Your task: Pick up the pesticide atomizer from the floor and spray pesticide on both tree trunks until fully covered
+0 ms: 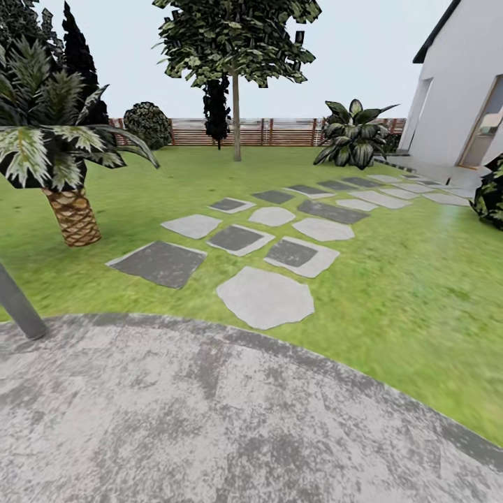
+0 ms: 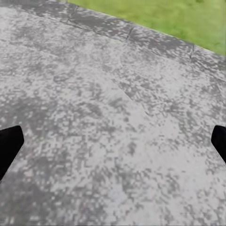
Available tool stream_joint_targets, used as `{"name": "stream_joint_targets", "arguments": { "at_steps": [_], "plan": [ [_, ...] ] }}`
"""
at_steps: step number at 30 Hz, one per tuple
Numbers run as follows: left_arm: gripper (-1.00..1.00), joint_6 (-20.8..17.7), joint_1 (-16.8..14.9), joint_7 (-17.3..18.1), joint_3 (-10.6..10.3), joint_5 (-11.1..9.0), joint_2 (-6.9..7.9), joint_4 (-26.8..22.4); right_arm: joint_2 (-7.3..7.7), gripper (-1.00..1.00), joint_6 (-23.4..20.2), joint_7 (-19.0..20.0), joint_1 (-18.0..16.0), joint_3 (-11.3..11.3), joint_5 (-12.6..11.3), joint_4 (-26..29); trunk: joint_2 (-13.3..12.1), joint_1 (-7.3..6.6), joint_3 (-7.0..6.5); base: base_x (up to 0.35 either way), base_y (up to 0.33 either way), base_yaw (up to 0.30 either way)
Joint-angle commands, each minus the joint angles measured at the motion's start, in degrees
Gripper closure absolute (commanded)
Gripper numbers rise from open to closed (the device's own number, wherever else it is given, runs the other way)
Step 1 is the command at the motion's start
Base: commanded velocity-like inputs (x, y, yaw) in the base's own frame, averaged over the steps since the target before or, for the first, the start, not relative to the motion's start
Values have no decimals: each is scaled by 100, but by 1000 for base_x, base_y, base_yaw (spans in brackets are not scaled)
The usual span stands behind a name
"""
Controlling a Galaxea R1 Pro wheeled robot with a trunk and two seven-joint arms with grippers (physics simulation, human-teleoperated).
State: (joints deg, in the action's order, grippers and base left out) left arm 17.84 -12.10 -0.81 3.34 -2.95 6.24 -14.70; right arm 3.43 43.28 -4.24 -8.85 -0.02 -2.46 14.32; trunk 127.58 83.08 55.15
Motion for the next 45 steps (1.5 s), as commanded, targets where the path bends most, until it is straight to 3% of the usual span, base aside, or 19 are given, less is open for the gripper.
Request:
{"name": "stream_joint_targets", "arguments": {
  "at_steps": [1,23,45],
  "plan": [
    [-100,18,-3,2,2,-30,0,4,1,-100,18,4,-3,2,-20,-3,2,2,5,339,0,0],
    [-100,18,-3,-1,9,-31,0,8,9,-100,14,26,-3,19,-1,-35,2,2,5,339,0,-216],
    [-100,18,-3,-7,9,-30,5,11,9,-100,14,29,-3,28,13,-43,2,2,5,339,0,-8]
  ]
}}
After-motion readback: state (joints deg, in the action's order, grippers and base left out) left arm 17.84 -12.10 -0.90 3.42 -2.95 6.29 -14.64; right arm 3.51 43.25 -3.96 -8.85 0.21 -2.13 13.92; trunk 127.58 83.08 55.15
